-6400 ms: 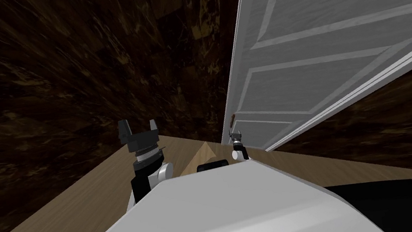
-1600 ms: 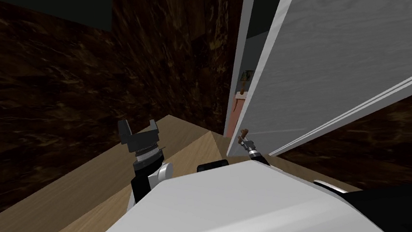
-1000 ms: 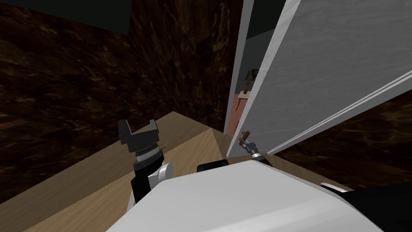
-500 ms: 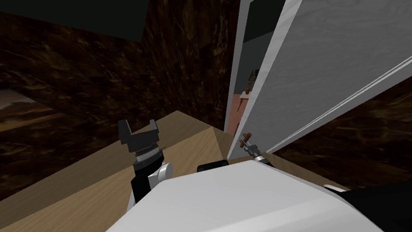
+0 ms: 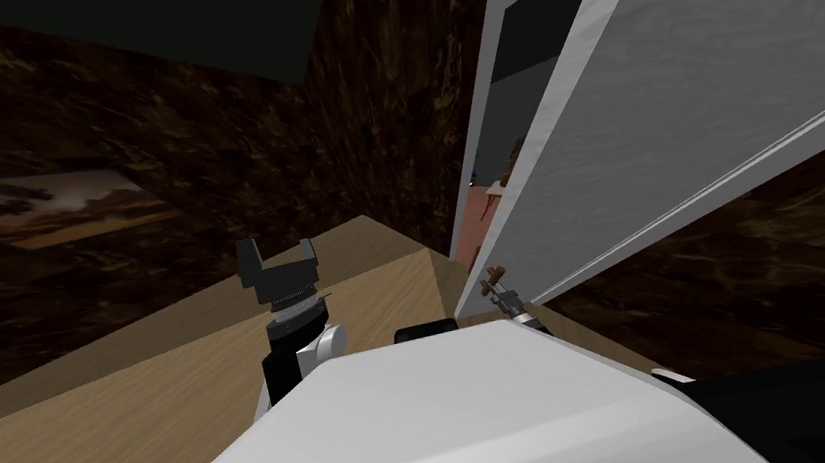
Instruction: Pull the door open
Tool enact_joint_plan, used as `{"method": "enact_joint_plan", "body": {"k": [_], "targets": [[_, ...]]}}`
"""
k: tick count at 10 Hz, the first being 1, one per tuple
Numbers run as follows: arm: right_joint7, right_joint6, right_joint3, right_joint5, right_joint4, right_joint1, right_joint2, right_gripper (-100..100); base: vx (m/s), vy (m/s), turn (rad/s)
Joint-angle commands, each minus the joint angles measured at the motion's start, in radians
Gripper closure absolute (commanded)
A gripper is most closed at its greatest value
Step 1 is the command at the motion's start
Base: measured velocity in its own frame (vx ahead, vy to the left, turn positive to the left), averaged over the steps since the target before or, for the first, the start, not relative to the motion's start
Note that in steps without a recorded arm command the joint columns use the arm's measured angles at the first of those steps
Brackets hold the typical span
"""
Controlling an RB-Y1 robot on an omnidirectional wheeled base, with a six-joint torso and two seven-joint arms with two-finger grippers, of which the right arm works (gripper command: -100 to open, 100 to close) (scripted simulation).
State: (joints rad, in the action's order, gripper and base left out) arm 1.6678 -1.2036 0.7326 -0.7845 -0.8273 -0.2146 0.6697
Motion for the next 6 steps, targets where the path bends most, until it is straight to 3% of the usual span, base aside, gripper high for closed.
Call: {"method": "enact_joint_plan", "body": {"k": [1,6], "targets": [[0.016,-0.019,0.011,0.006,0.019,0.001,0.002,100,-0.212,-0.051,0.140],[0.036,-0.042,0.030,0.016,0.044,0.006,0.005,100,-0.152,-0.046,0.103]]}}
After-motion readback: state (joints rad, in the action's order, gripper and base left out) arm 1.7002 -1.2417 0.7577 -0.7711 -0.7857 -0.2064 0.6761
